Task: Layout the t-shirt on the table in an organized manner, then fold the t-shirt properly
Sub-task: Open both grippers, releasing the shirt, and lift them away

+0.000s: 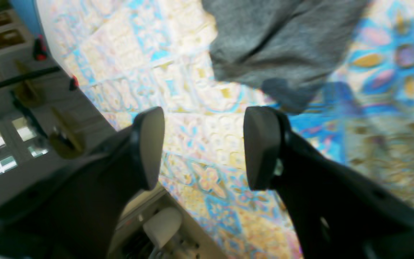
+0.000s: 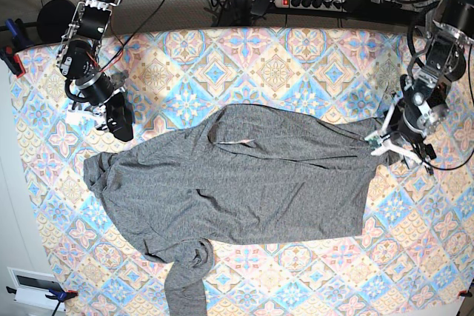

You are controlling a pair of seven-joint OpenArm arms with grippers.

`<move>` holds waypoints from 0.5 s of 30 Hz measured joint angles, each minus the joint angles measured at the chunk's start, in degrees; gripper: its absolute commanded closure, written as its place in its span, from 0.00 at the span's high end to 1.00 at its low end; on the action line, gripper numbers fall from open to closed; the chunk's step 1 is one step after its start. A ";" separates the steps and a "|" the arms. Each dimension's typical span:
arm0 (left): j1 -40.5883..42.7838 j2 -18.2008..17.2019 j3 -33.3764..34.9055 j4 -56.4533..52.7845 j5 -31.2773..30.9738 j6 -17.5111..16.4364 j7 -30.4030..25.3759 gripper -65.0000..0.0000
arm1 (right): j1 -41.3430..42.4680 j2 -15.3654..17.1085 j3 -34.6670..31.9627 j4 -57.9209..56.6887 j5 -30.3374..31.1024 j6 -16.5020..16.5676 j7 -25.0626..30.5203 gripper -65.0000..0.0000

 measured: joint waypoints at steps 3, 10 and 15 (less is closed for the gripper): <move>-2.75 -0.09 0.39 -4.48 0.17 -0.83 0.74 0.52 | -0.07 -0.02 0.00 0.02 -0.04 -0.17 0.02 0.43; -8.31 0.85 12.70 -13.64 0.15 -1.25 -3.26 0.52 | -0.07 0.02 0.00 0.07 -0.04 -0.04 0.00 0.43; -13.42 2.19 19.04 -17.62 0.22 -1.25 -4.59 0.52 | -0.09 0.00 0.00 0.09 0.00 -0.02 0.00 0.43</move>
